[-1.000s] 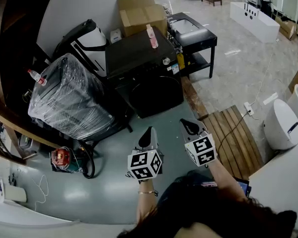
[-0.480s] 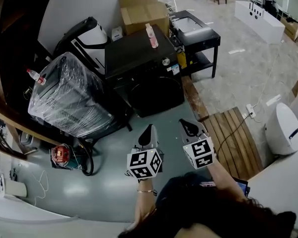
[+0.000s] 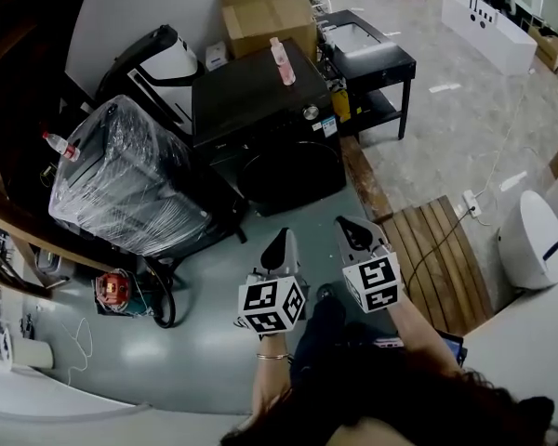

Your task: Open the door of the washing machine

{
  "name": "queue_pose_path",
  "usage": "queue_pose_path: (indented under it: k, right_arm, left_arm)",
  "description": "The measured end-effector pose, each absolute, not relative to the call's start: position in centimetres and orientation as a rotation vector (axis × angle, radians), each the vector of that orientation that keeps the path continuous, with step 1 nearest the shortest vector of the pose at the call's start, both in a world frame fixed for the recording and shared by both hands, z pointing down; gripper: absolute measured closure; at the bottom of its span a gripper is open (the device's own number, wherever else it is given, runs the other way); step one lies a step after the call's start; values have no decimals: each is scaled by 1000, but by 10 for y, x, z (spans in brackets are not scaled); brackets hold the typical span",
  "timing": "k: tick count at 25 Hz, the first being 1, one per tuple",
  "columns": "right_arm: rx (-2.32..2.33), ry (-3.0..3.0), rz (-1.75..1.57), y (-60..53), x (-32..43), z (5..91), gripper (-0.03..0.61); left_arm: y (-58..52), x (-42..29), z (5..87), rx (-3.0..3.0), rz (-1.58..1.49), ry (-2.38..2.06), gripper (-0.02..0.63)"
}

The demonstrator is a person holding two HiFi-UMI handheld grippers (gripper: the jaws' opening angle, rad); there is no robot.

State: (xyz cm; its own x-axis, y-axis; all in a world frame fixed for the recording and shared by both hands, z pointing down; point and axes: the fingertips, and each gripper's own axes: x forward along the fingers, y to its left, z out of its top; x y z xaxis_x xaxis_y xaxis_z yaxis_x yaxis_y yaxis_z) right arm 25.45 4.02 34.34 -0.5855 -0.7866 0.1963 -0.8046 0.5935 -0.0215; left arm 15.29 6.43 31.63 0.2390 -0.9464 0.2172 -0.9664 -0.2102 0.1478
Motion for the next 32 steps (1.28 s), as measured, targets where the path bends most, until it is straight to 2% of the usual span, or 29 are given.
queue_pose_path:
  k: [32]
  right_arm:
    - [1526, -2505, 142, -159, 176, 346, 581]
  left_arm:
    - [-149, 97, 335, 2430, 152, -1487, 601]
